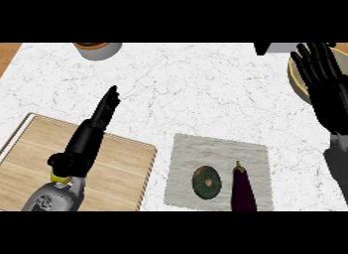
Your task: Pick the eggplant from the placemat and place it in the bowl
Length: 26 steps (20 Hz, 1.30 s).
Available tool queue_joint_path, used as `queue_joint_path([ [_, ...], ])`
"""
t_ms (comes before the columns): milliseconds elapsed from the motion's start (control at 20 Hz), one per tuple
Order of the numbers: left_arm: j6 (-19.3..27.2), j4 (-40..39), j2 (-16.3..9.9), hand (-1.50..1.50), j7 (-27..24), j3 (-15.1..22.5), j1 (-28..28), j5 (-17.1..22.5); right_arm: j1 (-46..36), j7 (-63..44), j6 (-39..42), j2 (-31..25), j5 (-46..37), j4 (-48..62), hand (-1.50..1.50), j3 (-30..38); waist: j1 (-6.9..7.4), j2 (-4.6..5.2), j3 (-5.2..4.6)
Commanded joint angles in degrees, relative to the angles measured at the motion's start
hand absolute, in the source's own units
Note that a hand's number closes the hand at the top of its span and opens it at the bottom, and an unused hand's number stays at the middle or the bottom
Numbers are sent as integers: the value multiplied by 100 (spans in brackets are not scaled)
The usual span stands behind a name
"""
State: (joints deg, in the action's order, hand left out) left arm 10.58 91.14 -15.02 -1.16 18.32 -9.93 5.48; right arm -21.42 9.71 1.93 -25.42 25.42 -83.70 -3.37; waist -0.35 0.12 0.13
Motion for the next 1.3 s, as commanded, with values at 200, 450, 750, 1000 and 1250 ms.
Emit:
queue_joint_path([
  [200, 421, -314, 92, 0, 175, -447, 4, -17, 1136, -1614, -727, 267, -1586, -23, 150, -2026, 50, -6, -50],
  [450, 451, -362, 9, 0, 374, -684, 285, 201, 1935, -1223, -3013, 333, -3035, -191, -150, -1634, -414, -136, -27],
  [750, 489, -347, 221, 0, 266, -559, 313, 134, 3452, -328, -4663, 1294, -4412, -1480, -150, -2818, -184, -66, -22],
  [1000, 338, -104, 79, 0, 452, -584, 323, 141, 3834, -2400, -4828, 778, -6290, -2654, -150, -3087, -75, -53, -39],
  [1250, 326, -366, 255, 0, 334, -550, 236, 108, 3629, -4520, -3558, 984, -7568, -3429, -150, -2747, -13, -21, -42],
])
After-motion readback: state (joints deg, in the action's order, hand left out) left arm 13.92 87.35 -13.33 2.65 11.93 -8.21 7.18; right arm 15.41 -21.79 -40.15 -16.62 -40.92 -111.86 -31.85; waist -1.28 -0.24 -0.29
